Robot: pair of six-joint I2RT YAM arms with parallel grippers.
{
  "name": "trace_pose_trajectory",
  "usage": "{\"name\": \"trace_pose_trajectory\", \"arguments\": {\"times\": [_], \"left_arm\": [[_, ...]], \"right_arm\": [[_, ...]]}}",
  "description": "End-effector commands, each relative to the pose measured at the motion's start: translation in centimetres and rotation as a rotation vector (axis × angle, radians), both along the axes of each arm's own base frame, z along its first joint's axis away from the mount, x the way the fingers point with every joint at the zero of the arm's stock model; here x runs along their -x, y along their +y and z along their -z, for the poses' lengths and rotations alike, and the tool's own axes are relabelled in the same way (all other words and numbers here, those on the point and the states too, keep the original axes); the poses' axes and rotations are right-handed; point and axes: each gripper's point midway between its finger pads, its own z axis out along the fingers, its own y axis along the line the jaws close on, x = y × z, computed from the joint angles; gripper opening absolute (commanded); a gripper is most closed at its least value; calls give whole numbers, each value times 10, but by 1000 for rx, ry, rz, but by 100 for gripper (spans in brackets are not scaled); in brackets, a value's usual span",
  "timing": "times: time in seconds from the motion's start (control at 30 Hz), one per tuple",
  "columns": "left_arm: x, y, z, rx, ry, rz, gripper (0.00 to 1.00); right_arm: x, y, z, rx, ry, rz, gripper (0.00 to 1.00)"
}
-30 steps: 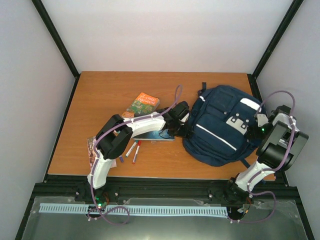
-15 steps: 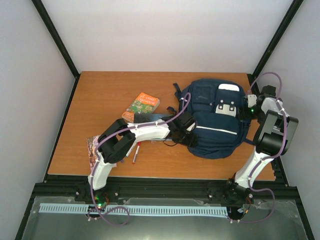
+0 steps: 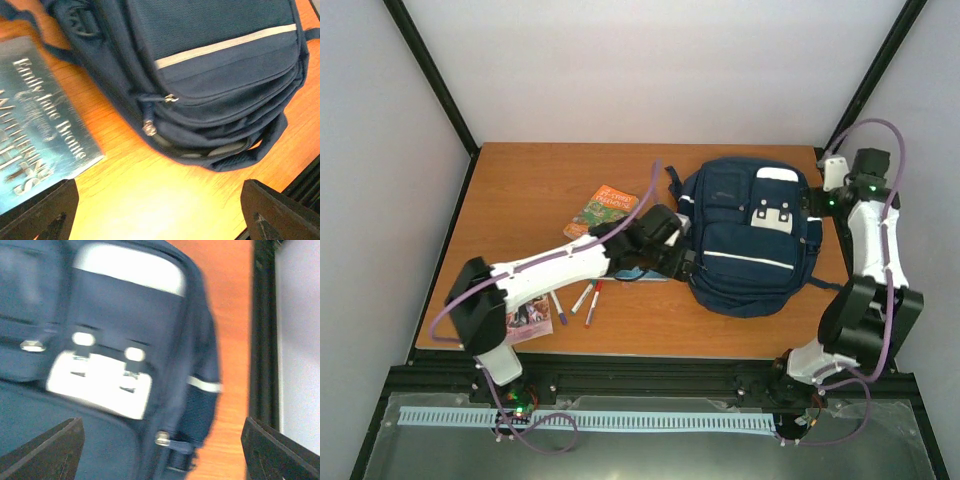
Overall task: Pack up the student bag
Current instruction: Adjust the student bag at the center of the board, then pick up the book from the center of the board.
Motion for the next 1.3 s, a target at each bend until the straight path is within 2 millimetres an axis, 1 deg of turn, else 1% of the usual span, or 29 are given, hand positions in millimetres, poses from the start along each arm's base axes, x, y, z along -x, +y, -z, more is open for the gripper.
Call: {"name": "trace_pose_trajectory", "arguments": {"times": [0.0, 0.07, 0.1, 0.2, 0.27, 0.37, 0.4, 0.5, 0.57, 0.63, 0.7, 0.77, 0.87, 0.93, 1.03, 1.1, 1.17, 1.23, 1.27], "left_arm": [[-7, 54, -4, -10, -4, -109, 93], [-18, 82, -9, 8, -16, -175, 98], [-21, 96, -11, 10, -22, -201, 99], [-33, 138, -13, 44, -2, -291, 100], [-39, 165, -17, 89, 13, -361, 100], [-48, 204, -7, 122, 52, -480, 100], [-50, 213, -2, 144, 70, -510, 100], [-57, 229, 15, 231, 132, -554, 100], [-62, 236, 28, 281, 167, -570, 99], [-66, 241, 36, 298, 169, -584, 97], [-71, 238, 40, 325, 163, -575, 96], [-77, 233, 43, 342, 164, -560, 94], [-82, 228, 52, 347, 183, -539, 90], [-84, 227, 61, 340, 196, -530, 88], [-87, 227, 71, 325, 205, -530, 87], [-91, 227, 75, 319, 204, -531, 87], [-96, 221, 77, 341, 208, -509, 87], [-100, 216, 88, 349, 243, -499, 86], [-102, 214, 90, 358, 254, -493, 85]], "right_arm": [[29, 98, -7, -91, 26, -240, 88], [51, 153, -1, -177, 73, -411, 87], [62, 177, 3, -211, 99, -479, 87], [95, 241, 14, -276, 149, -677, 86], [108, 271, 23, -295, 174, -758, 85], [117, 306, 37, -311, 223, -826, 85], [120, 317, 42, -316, 241, -847, 85], [125, 343, 57, -348, 279, -911, 84], [124, 350, 71, -364, 296, -924, 83], [122, 351, 87, -363, 310, -920, 83], [121, 349, 102, -345, 334, -922, 82], [118, 346, 111, -318, 348, -907, 81], [118, 345, 120, -318, 362, -896, 81], [122, 345, 129, -324, 387, -905, 81], [123, 340, 143, -290, 423, -892, 80], [122, 338, 147, -279, 431, -885, 80], [122, 338, 149, -281, 435, -883, 80], [122, 339, 150, -284, 444, -887, 80], [122, 339, 151, -283, 447, -888, 80]]}}
